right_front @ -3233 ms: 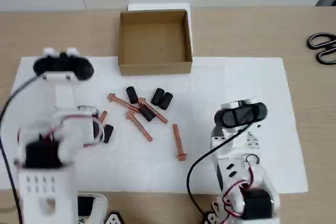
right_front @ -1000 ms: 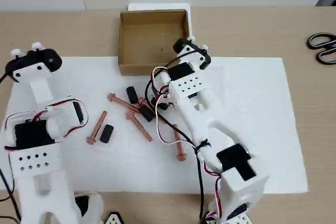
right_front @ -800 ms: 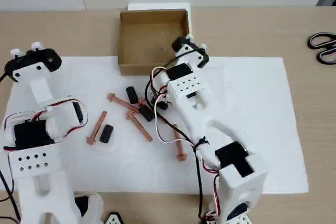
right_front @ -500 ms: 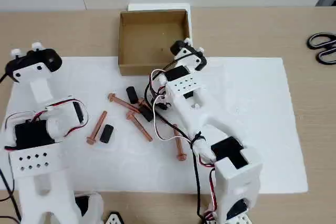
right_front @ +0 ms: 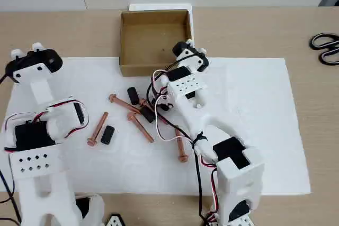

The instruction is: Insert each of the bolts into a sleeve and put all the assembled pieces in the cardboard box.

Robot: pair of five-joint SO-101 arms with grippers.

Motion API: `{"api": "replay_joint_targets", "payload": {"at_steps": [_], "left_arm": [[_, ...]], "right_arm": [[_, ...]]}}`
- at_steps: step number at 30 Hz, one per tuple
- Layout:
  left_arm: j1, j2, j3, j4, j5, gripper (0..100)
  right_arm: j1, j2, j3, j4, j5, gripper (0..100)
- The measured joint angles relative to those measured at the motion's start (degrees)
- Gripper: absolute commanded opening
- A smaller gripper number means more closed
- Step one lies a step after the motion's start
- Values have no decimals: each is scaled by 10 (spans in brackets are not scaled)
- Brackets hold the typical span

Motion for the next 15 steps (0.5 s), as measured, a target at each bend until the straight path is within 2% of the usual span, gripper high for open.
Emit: {"api": "replay_joint_targets", "payload": {"at_steps": [6,15], "left_arm": [[0,0,0,0,0,14],[0,0,2,-2,0,14]], "right_arm": [[36,0,-1,0,0,378],[40,0,-1,0,1,378]]}}
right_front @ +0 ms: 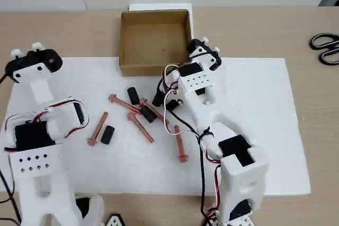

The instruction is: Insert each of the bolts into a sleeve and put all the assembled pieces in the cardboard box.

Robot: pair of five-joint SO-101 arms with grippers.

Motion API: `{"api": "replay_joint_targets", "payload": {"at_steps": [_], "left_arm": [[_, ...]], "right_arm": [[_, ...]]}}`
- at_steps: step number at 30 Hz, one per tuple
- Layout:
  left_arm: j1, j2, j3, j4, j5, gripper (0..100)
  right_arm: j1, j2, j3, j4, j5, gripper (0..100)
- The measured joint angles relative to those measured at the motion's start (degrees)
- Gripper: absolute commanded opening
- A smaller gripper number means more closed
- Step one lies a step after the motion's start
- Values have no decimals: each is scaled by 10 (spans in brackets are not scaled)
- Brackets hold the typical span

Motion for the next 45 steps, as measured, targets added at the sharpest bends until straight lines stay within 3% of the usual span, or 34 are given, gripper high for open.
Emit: {"api": "replay_joint_targets", "payload": {"at_steps": [8,23,26,32,35,45], "left_arm": [[0,0,0,0,0,14],[0,0,53,0,0,14],[0,0,55,0,0,14],[0,0,55,0,0,14],[0,0,55,0,0,14],[0,0,55,0,0,14]], "right_arm": [[-39,0,1,0,0,378],[-41,57,-26,1,-2,375],[-34,66,-41,2,-5,295],[-16,63,-39,9,-6,0],[-11,63,-38,10,-5,39],[-10,63,-49,33,-3,4]]}}
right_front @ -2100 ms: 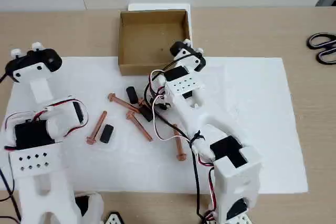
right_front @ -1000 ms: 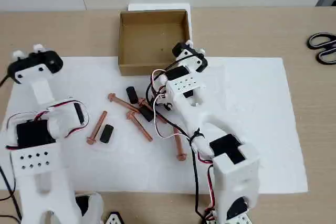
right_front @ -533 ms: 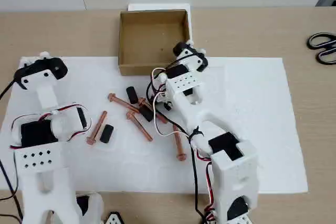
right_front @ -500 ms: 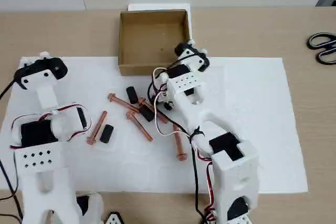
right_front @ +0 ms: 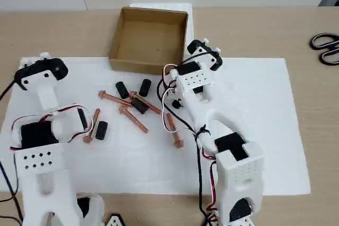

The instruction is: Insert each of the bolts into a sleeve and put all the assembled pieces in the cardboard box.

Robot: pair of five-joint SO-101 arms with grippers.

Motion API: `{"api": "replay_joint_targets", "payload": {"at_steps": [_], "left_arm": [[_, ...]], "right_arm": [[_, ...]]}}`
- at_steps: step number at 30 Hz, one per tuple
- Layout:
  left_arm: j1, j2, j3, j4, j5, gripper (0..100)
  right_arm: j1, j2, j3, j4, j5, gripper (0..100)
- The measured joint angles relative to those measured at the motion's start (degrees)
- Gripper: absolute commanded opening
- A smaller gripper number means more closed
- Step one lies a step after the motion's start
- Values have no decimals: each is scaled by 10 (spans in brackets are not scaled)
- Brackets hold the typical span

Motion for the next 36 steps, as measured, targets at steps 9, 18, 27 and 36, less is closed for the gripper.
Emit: {"api": "replay_joint_targets", "payload": {"at_steps": [9,18,27,36], "left_arm": [[0,0,0,0,0,14],[89,0,0,-9,0,14],[171,0,0,-30,-1,14],[176,0,-41,-58,-1,14]], "right_arm": [[47,-31,-8,68,-1,4],[68,-137,-8,82,95,4],[62,-265,-8,273,248,4],[62,-470,49,304,264,4]]}}
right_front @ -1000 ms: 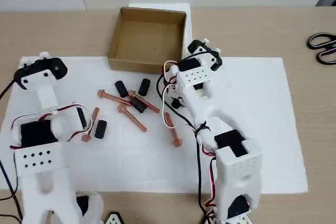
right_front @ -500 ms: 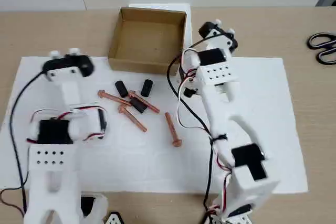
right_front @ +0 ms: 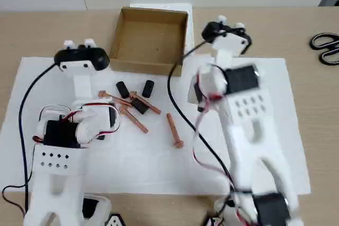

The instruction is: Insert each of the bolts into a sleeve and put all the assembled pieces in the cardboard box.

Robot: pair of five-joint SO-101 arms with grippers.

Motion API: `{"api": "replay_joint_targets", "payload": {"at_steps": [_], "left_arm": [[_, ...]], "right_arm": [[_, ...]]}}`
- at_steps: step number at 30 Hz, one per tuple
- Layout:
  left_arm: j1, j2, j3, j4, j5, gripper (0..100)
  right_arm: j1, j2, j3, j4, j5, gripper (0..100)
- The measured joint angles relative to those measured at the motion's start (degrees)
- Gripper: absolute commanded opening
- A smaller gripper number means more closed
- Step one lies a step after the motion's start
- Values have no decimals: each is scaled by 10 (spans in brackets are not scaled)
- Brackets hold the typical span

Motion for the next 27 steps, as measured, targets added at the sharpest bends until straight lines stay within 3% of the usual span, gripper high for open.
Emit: {"api": "replay_joint_targets", "payload": {"at_steps": [8,15,20,27], "left_arm": [[-3,46,-50,59,-23,14],[-51,242,-223,192,-22,14],[-57,372,-330,214,-21,14],[-57,460,-432,215,130,14]], "right_arm": [[0,-234,273,-166,67,4],[0,-417,572,-403,140,4],[0,-489,656,-458,168,4],[6,-503,714,-499,180,4]]}}
